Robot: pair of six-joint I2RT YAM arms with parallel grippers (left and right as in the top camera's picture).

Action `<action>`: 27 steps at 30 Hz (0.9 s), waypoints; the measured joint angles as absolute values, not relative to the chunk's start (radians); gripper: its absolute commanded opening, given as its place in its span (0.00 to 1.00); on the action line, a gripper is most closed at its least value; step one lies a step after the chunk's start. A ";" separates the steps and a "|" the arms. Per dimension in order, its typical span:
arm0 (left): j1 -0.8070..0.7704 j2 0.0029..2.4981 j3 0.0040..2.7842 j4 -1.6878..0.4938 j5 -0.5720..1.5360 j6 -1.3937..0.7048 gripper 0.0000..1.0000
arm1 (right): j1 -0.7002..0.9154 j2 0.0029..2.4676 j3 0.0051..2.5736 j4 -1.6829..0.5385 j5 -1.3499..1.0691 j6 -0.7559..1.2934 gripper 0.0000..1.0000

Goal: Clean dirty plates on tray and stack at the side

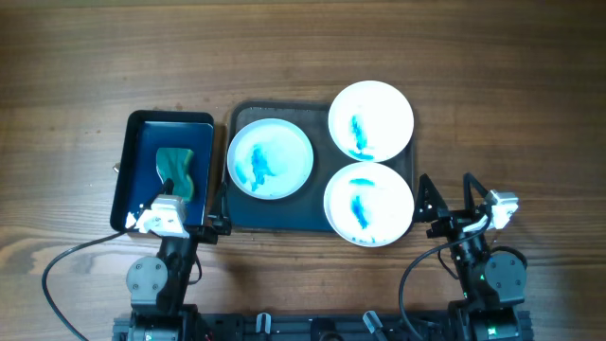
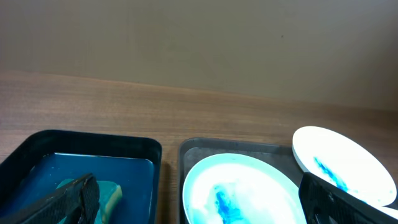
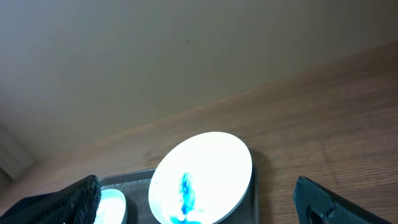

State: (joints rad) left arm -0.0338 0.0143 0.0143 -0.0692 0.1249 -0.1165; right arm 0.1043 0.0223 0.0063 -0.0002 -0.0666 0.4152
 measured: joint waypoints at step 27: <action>-0.034 0.027 0.014 -0.070 0.073 -0.117 1.00 | 0.104 0.028 0.017 -0.007 -0.150 0.497 1.00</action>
State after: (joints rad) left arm -0.0338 0.0265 0.0139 -0.0696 0.0727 -0.1165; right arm 0.1043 0.0280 0.0166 -0.0071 -0.1497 0.4969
